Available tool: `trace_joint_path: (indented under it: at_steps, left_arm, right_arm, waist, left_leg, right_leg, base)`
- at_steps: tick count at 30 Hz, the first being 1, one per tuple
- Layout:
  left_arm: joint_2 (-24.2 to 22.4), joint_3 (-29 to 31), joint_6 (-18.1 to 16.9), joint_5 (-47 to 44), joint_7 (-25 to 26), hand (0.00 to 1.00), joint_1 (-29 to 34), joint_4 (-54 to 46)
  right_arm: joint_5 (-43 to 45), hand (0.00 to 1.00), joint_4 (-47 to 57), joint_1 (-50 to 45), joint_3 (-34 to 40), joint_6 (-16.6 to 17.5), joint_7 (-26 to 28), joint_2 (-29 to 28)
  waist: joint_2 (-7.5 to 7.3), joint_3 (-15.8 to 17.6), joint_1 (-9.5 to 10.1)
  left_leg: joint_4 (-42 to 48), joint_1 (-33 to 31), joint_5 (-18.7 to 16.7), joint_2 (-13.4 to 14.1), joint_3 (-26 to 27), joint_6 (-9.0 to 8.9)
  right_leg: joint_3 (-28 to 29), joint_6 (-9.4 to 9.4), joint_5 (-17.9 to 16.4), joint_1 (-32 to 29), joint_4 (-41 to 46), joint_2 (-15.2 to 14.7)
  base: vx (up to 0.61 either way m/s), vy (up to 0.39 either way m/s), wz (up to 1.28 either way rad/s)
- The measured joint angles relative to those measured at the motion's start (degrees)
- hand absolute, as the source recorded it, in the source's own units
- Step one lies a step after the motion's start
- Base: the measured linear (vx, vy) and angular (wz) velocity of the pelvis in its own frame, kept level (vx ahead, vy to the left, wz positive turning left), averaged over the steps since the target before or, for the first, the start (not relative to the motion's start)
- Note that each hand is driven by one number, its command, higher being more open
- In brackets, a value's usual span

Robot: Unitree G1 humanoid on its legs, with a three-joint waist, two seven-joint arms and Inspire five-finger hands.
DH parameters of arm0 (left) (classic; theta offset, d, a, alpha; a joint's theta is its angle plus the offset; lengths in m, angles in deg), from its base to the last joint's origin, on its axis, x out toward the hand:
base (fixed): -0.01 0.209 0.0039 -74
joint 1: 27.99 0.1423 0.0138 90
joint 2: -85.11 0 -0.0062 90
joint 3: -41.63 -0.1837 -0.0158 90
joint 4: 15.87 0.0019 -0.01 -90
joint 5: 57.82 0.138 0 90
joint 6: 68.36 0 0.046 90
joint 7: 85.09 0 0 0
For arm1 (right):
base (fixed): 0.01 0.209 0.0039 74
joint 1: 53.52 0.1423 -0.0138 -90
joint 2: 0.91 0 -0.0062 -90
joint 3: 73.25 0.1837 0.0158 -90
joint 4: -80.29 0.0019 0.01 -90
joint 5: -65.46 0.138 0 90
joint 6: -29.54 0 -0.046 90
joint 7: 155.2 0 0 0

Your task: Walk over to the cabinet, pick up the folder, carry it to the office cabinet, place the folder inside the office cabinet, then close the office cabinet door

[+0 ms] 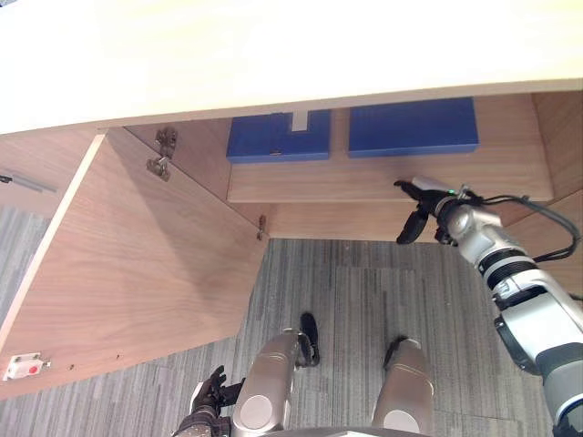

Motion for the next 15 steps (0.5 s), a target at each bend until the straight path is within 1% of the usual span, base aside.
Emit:
trace_joint_path:
  at_steps: [1,2,4,5,6,7,8,10,11,13,15]
  left_arm:
    - [0.15,0.24,0.09,0.32,-0.01,1.00,-0.02,0.46]
    - [0.19,0.44,0.16,0.66,0.00,1.00,0.00,0.60]
    - [0.45,0.94,0.16,1.35,0.04,1.00,-0.13,0.98]
    - [0.52,1.03,0.16,1.66,0.04,1.00,-0.21,0.98]
    - [0.33,2.20,0.18,2.12,0.01,1.00,-0.52,1.02]
    - [-0.03,3.23,0.17,2.93,0.04,1.00,-0.64,1.09]
    - [-0.03,3.22,0.17,3.27,0.07,1.00,-0.69,1.14]
    - [-0.01,3.11,0.16,4.30,0.06,1.00,-1.31,2.72]
    - [0.04,3.08,0.17,4.76,0.06,1.00,-1.66,3.18]
    - [0.30,2.94,0.18,6.39,0.13,1.00,-2.76,3.80]
    - [0.85,2.66,0.18,8.30,0.27,1.00,-3.40,3.87]
  right_arm:
    - [-0.04,1.00,-0.36,-1.70,0.01,-0.10,0.04,-1.78]
    - [-0.14,1.00,-0.40,-2.63,-0.01,-0.22,0.14,-2.70]
    - [-0.64,1.00,-0.53,-7.16,-0.17,-0.61,2.46,-6.54]
    - [-0.65,1.00,-0.52,-8.50,-0.18,-0.76,2.96,-7.76]
    - [-0.56,1.00,-0.52,-10.94,-0.26,-0.84,3.99,-9.83]
    - [-0.44,1.00,-0.51,-13.19,-0.27,-0.84,4.69,-11.48]
    - [-0.19,1.00,-0.51,-14.23,-0.28,-0.78,4.83,-12.02]
    - [0.48,1.00,-0.52,-18.41,-0.05,-0.66,4.62,-13.03]
    - [0.83,1.00,-0.54,-19.45,0.28,-0.64,4.39,-13.04]
    - [3.03,1.00,-0.70,-23.44,5.12,-0.65,2.79,-13.55]
    - [5.23,1.00,-1.98,-26.93,12.65,-0.85,-1.15,-15.95]
  waist:
    - [-0.50,-1.11,0.03]
    - [-0.74,-1.61,0.02]
    - [-1.69,-3.60,0.10]
    - [-1.94,-4.11,0.13]
    - [-2.39,-4.88,0.08]
    - [-2.65,-5.75,0.09]
    - [-2.68,-6.01,0.11]
    - [-2.57,-7.79,-0.02]
    - [-2.59,-8.03,-0.08]
    - [-2.89,-8.98,-0.62]
    - [-3.62,-9.46,-1.18]
  left_leg:
    - [-3.00,1.68,1.38,0.36,-0.03,-0.42]
    - [-4.46,2.64,2.02,0.51,-0.06,-0.67]
    - [-9.22,6.04,4.00,1.51,-0.11,-1.38]
    - [-10.25,6.83,4.42,1.74,-0.09,-1.78]
    - [-11.87,8.17,5.22,2.25,0.03,-3.04]
    - [-13.49,9.55,5.85,2.63,0.48,-3.89]
    - [-14.29,10.48,6.09,2.80,0.72,-4.20]
    - [-16.58,13.44,6.78,3.43,0.89,-4.25]
    - [-16.80,14.15,6.80,3.66,0.91,-4.23]
    - [-16.76,15.40,6.79,4.52,1.07,-4.23]
    - [-14.74,15.50,6.05,5.05,0.92,-4.68]
  right_leg:
    - [-0.71,-0.29,1.28,1.69,-2.99,0.92]
    - [-1.11,-0.41,1.86,2.64,-4.39,1.40]
    - [-2.33,-0.92,3.59,6.19,-9.27,3.34]
    - [-2.64,-1.02,4.01,6.95,-10.20,3.77]
    - [-3.10,-1.14,4.70,8.42,-11.89,4.52]
    - [-3.32,-1.26,5.26,9.68,-13.42,5.14]
    - [-3.33,-1.28,5.55,10.36,-14.14,5.46]
    - [-3.35,-1.36,6.87,13.52,-17.51,6.92]
    - [-3.34,-1.39,7.29,14.47,-18.52,7.32]
    - [-3.01,-1.53,9.33,17.05,-22.06,8.76]
    - [-1.06,-1.83,11.36,17.88,-24.75,10.37]
  base:
    - [0.10,-0.034,-0.10]
    - [0.12,-0.046,-0.10]
    - [0.12,-0.052,-0.10]
    - [0.12,-0.067,-0.09]
    - [0.11,-0.069,-0.10]
    - [0.11,-0.063,-0.12]
    - [0.08,-0.037,-0.17]
    - [0.06,-0.021,-0.18]
    - [0.03,-0.013,-0.18]
    - [0.00,-0.005,-0.21]
    - [-0.05,0.004,-0.46]
